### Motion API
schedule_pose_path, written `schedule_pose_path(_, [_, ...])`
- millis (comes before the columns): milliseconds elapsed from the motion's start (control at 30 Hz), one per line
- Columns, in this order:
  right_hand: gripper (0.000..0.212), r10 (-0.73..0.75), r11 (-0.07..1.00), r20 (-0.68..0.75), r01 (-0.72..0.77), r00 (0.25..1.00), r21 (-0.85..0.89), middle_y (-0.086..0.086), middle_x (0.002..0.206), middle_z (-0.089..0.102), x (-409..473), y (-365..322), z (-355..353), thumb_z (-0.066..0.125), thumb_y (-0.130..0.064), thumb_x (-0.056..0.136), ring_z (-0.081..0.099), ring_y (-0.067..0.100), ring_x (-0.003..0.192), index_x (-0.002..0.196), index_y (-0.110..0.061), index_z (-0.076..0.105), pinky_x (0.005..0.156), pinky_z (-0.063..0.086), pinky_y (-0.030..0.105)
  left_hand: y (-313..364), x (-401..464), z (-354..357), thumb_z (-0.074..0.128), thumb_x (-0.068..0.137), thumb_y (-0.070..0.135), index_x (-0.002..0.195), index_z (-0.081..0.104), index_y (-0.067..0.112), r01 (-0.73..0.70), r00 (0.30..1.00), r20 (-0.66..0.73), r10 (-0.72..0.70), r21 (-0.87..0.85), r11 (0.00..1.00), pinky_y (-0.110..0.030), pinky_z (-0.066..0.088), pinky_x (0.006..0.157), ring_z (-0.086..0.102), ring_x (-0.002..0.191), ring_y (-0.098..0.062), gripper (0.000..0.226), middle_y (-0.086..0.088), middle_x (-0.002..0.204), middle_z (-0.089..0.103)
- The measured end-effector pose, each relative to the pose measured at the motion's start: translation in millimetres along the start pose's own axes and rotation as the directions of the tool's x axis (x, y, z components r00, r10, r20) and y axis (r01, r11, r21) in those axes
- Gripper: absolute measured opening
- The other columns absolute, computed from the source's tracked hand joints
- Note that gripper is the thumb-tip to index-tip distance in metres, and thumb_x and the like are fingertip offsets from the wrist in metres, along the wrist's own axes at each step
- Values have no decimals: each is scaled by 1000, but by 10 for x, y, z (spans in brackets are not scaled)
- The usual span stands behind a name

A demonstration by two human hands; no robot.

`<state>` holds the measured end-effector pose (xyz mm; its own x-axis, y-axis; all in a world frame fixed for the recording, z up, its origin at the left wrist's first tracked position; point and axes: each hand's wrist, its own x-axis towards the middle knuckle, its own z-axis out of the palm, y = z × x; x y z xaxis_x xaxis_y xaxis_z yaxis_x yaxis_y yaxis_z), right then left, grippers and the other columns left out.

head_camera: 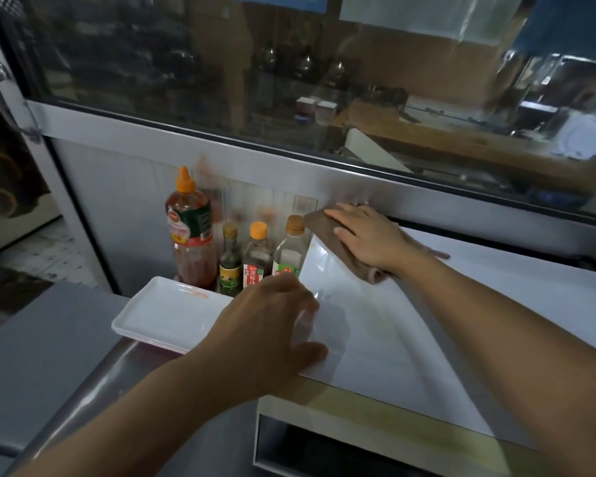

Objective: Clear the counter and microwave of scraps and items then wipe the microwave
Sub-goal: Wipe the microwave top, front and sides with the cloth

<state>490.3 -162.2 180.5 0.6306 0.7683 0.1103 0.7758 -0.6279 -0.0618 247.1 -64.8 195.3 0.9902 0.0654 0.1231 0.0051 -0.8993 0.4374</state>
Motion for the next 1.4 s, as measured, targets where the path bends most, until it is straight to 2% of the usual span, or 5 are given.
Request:
schedule_pose_path(267, [45, -456, 888, -38, 457, 889, 48, -5, 149, 35, -744, -481, -22, 27, -44, 95, 19, 13, 141, 137, -32, 40, 117, 10, 32, 2, -190, -79, 62, 81, 50, 114, 49, 41, -8, 996, -85, 8, 11, 1000, -16, 34, 85, 41, 104, 2, 38, 23, 124, 39])
schedule_pose_path(533, [47, -30, 999, 65, 31, 997, -16, -6, 157, 16, -399, -320, -74, 26, -44, 99, 6, 19, 146, 146, -38, 21, 117, 12, 51, -57, -382, -139, 66, 78, 51, 121, 48, 38, 110, 991, -81, -110, -5, 994, -22, 42, 91, 47, 110, -5, 49, 20, 125, 44])
schedule_pose_path(967, [65, -136, 991, 27, 135, 990, 21, -9, 157, 16, -1789, -1230, -138, 9, -61, 83, 9, 22, 146, 143, -41, 24, 116, 9, 46, 102, -476, -165, 57, 89, 27, 118, 52, 22, 117, 979, -175, -109, 39, 992, -33, 46, 80, 56, 105, -20, 29, 1, 121, 55])
schedule_pose_path(1167, [68, 186, 981, 70, -189, 980, 36, -21, 155, -4, -2474, -410, -300, 1, -67, 81, -9, 10, 145, 146, -46, 6, 117, -1, 37, 350, -323, 97, 57, 90, 25, 126, 52, 22, 37, 995, -93, -31, 66, 997, -35, 44, 99, 50, 119, -19, 37, 5, 133, 52])
schedule_pose_path(1400, [54, 651, 759, 62, -650, 756, -43, -8, 159, -7, -2805, 19, -369, 12, -54, 96, -11, 21, 146, 148, -42, 4, 116, -2, 50, 342, -299, 184, 62, 86, 27, 119, 60, 22, 7, 993, -114, 10, 145, 989, -36, 47, 92, 54, 111, -19, 34, 5, 122, 57])
